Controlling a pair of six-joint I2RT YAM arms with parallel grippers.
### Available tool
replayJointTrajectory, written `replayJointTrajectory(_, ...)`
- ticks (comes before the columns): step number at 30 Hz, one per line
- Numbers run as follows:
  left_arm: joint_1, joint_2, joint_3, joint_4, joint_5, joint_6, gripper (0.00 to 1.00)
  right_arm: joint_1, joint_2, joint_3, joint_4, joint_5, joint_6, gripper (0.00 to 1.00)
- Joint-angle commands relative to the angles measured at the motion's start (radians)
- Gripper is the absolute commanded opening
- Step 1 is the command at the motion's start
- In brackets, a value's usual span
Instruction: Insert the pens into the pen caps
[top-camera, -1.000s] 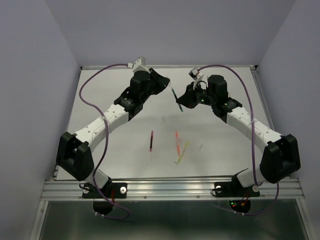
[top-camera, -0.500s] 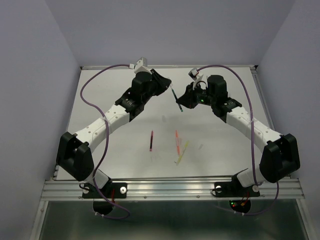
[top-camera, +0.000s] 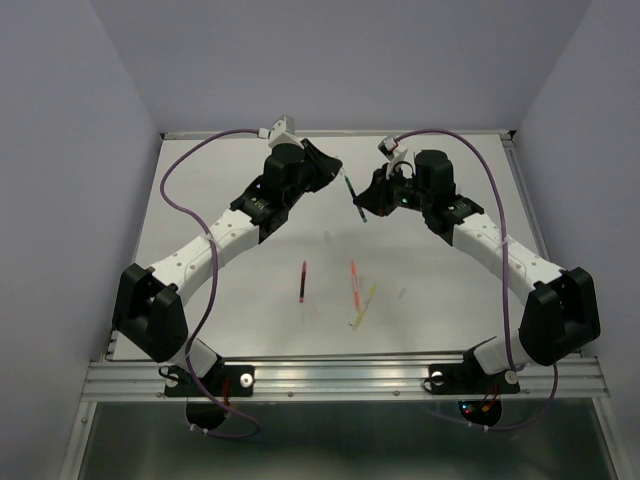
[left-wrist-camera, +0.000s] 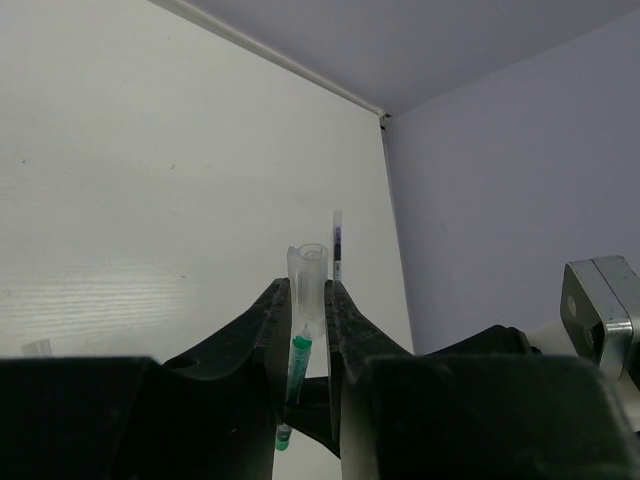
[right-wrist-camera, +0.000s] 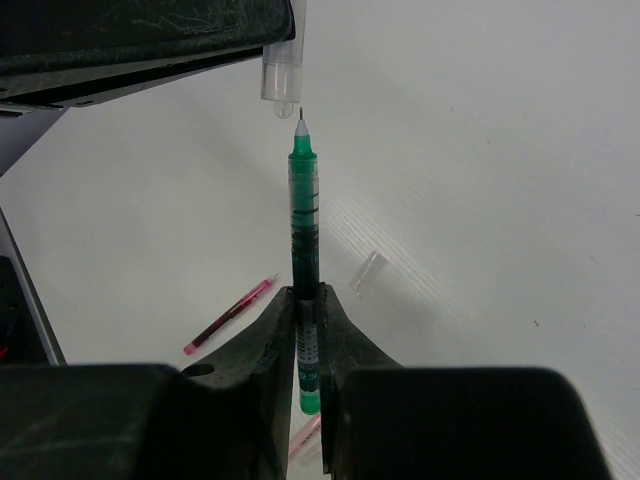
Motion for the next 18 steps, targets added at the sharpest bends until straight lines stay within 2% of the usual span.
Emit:
replayJointTrajectory(1,-0.01,-0.034,0.0,0.043,0.01,0.018,0.0,0.007,-0.029,0.049,0.025,0.005,-0.006,0.08)
replayJointTrajectory(9,-0.013,-0.026,-0.009,0.047,0.01,0.015,0.0,0.007,-0.033,0.054,0.027,-0.043,0.0,0.08)
replayJointTrajectory(18,-0.013,-0.028,-0.017,0.05,0.016,0.016,0.0,0.007,-0.059,0.04,0.037,0.003,0.018,0.08)
